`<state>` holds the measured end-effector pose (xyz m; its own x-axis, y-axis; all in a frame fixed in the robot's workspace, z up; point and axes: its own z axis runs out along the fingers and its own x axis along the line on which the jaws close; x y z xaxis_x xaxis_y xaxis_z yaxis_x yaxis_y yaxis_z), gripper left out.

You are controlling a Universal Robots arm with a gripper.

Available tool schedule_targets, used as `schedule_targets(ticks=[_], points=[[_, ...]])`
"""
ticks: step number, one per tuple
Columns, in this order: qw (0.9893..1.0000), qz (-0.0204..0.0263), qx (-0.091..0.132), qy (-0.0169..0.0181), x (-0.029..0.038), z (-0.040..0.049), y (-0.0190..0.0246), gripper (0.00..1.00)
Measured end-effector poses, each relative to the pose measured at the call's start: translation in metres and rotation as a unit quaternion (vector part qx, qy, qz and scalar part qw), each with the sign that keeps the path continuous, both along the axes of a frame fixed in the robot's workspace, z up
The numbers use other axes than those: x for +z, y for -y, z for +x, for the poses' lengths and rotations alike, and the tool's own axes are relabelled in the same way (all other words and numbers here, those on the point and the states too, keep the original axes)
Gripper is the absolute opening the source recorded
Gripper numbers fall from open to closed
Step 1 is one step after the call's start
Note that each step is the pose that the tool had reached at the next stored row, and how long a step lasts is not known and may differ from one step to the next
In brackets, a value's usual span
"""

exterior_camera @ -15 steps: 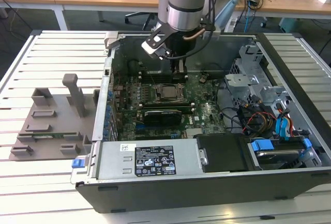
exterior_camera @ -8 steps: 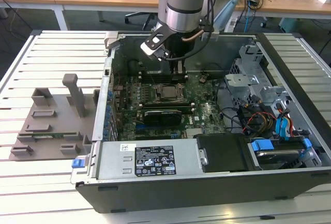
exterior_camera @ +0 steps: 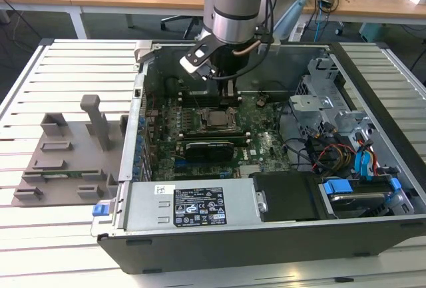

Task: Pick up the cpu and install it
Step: 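Close the cpu cover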

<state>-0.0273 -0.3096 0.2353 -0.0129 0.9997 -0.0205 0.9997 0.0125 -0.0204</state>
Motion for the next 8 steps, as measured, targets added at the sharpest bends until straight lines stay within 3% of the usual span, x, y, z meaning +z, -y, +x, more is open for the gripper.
schedule_targets(ticks=[6,8], points=[[1.0,-0.0001,0.0,0.0,-0.0089,-0.0041,0.0,0.16],[1.0,0.0,0.0,0.0,-0.0146,-0.0124,0.0,0.16]])
